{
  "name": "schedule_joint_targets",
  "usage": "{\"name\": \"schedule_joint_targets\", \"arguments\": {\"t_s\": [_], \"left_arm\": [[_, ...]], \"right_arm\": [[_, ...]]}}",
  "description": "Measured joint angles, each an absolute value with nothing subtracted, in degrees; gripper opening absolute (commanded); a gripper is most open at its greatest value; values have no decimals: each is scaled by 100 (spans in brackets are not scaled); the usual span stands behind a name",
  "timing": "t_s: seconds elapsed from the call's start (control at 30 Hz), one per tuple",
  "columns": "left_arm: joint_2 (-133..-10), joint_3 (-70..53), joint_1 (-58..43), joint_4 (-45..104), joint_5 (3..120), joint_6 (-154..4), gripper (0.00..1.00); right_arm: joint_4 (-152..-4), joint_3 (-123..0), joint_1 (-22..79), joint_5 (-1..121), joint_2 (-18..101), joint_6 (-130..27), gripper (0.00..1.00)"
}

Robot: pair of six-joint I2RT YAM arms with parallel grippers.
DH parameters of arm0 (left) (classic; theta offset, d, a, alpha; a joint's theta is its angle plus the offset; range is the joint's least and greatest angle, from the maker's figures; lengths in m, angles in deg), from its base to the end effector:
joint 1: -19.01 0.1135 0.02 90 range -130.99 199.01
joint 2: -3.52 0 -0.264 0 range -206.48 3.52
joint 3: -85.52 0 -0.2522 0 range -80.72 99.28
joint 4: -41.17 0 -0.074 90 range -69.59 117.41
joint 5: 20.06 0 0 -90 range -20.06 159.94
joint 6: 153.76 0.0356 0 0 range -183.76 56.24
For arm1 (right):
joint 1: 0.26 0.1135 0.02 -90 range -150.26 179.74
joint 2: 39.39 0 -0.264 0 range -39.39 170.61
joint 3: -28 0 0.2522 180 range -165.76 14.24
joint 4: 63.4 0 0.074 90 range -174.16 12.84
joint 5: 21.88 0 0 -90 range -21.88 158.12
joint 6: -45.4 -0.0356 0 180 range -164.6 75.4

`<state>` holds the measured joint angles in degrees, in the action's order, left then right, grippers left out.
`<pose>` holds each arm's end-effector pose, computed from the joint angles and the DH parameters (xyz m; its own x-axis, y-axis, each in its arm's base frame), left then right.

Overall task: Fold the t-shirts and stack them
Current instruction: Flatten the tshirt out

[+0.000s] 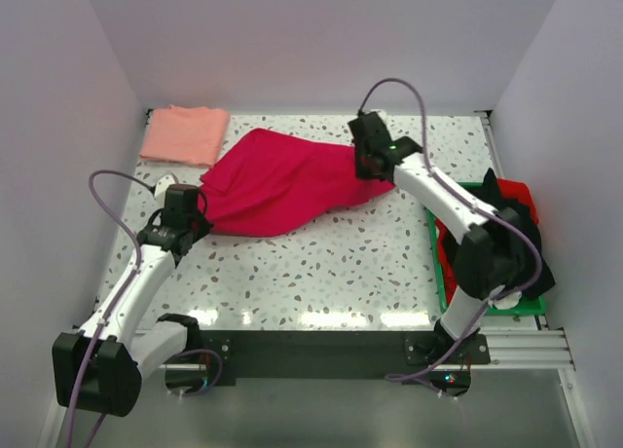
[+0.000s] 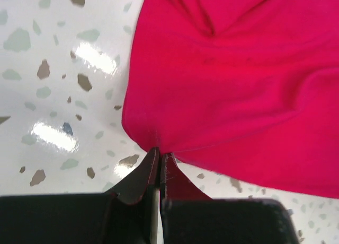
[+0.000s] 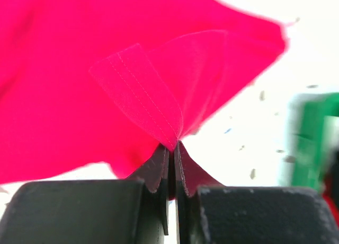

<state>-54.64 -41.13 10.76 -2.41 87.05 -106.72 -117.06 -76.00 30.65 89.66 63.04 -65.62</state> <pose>0.2032 -0.0189 0.2359 -0.5032 -0.5852 -0.6359 -0.5454 0.7858 -0.2916 0.3454 0.1916 0.2937 -0.7338 -0.0505 -0.6774 -0.0225 0.9985 -0.0500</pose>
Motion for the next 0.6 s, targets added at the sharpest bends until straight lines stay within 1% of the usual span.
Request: {"name": "schedule_joint_targets", "arguments": {"t_s": [0.2, 0.3, 0.4, 0.6], "left_arm": [[-5184, -3177, 1076, -466, 8823, -10482, 0], [-4827, -2675, 1076, -578, 8825, -10458, 0], [-4489, -2078, 1076, -742, 8834, -10454, 0], [-4056, -646, 1076, -1100, 8834, -10360, 0]], "right_arm": [[-11881, -7447, 2320, 8931, 4285, -6669, 0], [-12139, -7547, 2270, 8968, 3415, -6708, 0], [-12510, -7954, 2316, 8964, 2809, -6748, 0], [-13096, -9324, 2327, 8795, 2010, -6831, 0]]}}
